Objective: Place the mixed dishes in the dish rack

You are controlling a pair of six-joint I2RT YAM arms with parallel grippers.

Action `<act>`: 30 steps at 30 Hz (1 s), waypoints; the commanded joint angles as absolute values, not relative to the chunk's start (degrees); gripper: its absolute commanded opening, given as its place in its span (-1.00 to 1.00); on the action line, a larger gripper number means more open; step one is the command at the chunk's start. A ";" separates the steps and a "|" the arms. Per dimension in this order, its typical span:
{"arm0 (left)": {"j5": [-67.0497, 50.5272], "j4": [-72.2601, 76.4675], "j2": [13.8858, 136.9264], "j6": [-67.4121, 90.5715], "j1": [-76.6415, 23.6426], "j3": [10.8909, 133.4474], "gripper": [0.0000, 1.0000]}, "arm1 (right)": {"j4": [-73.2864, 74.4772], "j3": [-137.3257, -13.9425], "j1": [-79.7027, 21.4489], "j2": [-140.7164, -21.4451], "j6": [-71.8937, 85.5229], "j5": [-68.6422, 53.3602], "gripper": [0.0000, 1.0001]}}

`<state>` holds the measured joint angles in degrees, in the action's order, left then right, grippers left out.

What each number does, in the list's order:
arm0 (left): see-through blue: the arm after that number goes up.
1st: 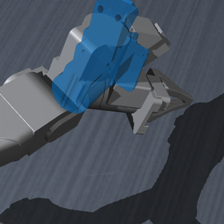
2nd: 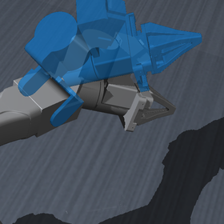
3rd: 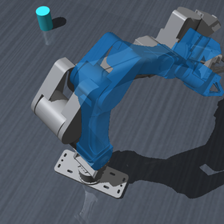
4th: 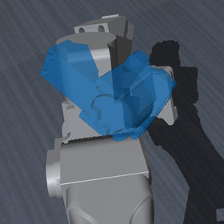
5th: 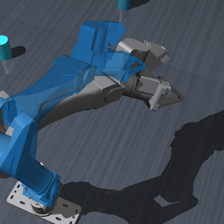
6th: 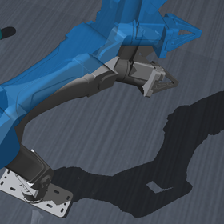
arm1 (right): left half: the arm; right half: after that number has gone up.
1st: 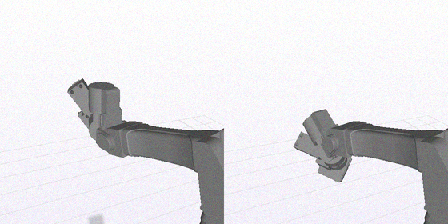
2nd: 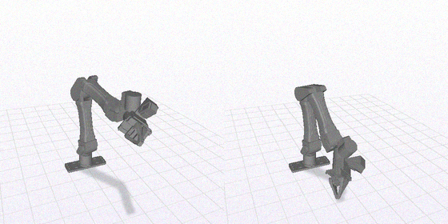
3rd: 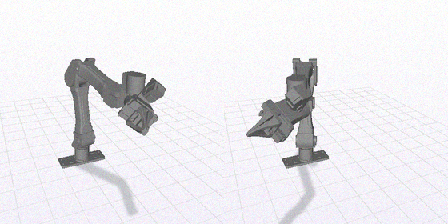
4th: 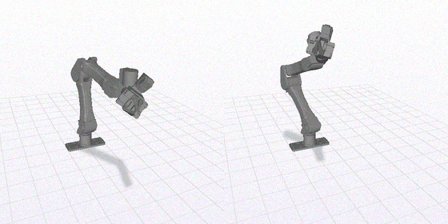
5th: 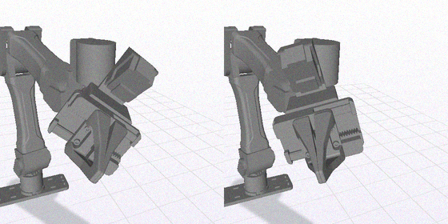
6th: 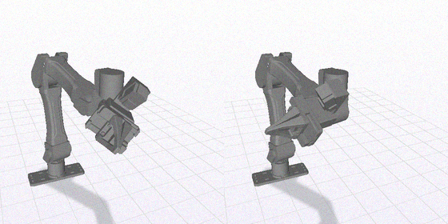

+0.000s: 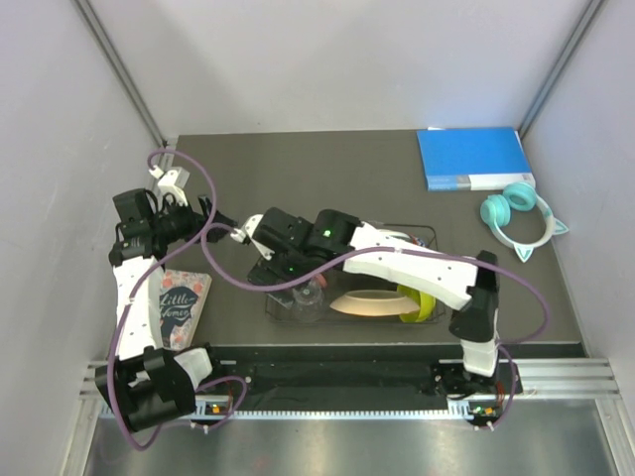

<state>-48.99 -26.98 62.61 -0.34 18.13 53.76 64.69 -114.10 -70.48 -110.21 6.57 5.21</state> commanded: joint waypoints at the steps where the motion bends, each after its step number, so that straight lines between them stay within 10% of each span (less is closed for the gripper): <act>1: -48.87 -26.36 61.61 -3.69 18.37 53.44 0.92 | 67.68 -117.08 -71.46 -100.04 8.52 14.03 0.99; 15: -42.71 -34.35 52.30 -13.53 18.19 48.69 0.93 | 49.85 -72.45 -69.87 -58.29 26.36 34.63 0.99; 30: -41.57 -31.90 51.24 -11.34 18.19 47.55 0.96 | 49.66 -70.93 -69.87 -52.56 25.40 36.74 0.99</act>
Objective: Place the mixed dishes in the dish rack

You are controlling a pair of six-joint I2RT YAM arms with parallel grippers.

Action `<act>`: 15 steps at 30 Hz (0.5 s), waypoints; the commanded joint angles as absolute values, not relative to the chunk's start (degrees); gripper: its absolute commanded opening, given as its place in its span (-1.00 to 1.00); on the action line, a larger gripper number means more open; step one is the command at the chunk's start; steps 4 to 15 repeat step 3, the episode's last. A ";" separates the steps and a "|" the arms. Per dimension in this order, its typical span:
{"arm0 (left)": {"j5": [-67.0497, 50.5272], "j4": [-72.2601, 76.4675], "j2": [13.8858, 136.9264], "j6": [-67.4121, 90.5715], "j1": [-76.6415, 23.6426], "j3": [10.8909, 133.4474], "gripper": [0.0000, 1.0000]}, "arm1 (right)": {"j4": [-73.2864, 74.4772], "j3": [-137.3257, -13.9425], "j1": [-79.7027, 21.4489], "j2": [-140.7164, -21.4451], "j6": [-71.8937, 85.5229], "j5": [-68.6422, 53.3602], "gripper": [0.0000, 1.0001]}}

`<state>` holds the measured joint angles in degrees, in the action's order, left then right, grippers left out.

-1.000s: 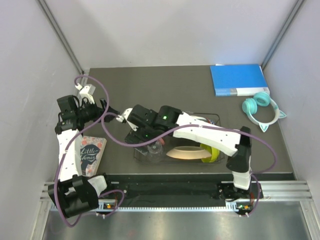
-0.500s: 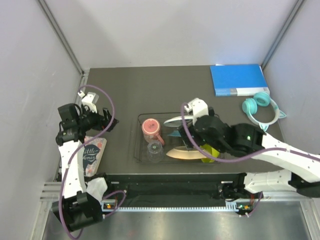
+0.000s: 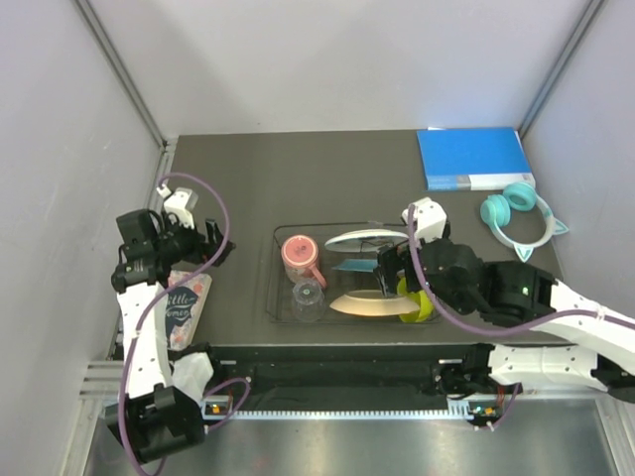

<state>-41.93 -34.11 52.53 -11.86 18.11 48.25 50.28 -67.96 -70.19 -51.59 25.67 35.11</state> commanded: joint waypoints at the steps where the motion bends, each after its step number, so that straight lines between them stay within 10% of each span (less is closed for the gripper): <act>1: -41.22 -31.90 51.50 -11.16 18.19 47.64 0.96 | 49.57 -70.93 -69.87 -52.56 24.97 36.48 0.99; 15: -40.52 -31.90 51.77 -10.99 18.11 47.81 0.96 | 49.48 -70.84 -69.87 -52.47 24.79 36.47 0.99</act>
